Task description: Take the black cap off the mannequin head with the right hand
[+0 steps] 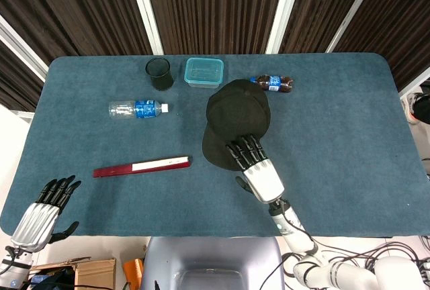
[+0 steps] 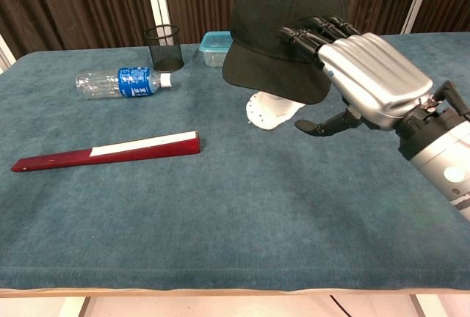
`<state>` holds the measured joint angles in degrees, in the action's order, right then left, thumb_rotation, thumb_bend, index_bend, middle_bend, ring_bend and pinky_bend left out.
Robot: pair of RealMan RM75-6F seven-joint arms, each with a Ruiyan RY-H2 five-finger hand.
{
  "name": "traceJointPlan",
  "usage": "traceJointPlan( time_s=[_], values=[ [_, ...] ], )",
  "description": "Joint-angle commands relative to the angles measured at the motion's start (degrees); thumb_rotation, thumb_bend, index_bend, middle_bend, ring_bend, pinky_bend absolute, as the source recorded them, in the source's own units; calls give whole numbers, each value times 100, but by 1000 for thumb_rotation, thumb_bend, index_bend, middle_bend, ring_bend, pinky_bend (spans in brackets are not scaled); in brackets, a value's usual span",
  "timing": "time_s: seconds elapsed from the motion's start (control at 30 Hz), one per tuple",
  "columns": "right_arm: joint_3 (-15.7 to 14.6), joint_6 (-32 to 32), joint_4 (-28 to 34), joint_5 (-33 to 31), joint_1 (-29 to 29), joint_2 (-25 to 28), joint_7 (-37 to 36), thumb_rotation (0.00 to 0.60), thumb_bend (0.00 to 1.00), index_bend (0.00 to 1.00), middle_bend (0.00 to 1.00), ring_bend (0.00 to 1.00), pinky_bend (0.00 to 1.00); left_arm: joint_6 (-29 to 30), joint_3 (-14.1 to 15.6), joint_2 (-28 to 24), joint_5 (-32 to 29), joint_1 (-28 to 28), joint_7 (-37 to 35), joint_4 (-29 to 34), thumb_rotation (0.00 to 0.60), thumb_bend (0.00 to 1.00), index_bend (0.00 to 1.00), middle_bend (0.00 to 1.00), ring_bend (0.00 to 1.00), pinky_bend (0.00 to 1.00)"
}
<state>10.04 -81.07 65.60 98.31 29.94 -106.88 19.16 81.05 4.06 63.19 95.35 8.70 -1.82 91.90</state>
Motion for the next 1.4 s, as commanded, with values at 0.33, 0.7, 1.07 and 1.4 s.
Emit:
traceJointPlan(
  time_s=[0.33,0.7,1.07,1.4],
  values=[
    [20,-80,-402,-99,152,-235,-1,600,120,164,171,10,69,62,27,9,39,-32,75,15,600,297,0,7,28,54],
    [159,-897,-2074,111,558,-1110,-929,600,120,363,301,158,227,160,22,92,142,-37,128,-106,600,302,0,53,80,73],
    [152,-1209,-2776,56,669,-1432,-1288,600,255,461,369,230,281,131,18,94,83,-48,241,-49,600,302,0,71,100,79],
    [172,-1310,-3306,-164,751,-1581,-1510,600,426,522,410,274,331,135,45,105,118,-55,271,-47,600,302,0,77,111,92]
  ],
)
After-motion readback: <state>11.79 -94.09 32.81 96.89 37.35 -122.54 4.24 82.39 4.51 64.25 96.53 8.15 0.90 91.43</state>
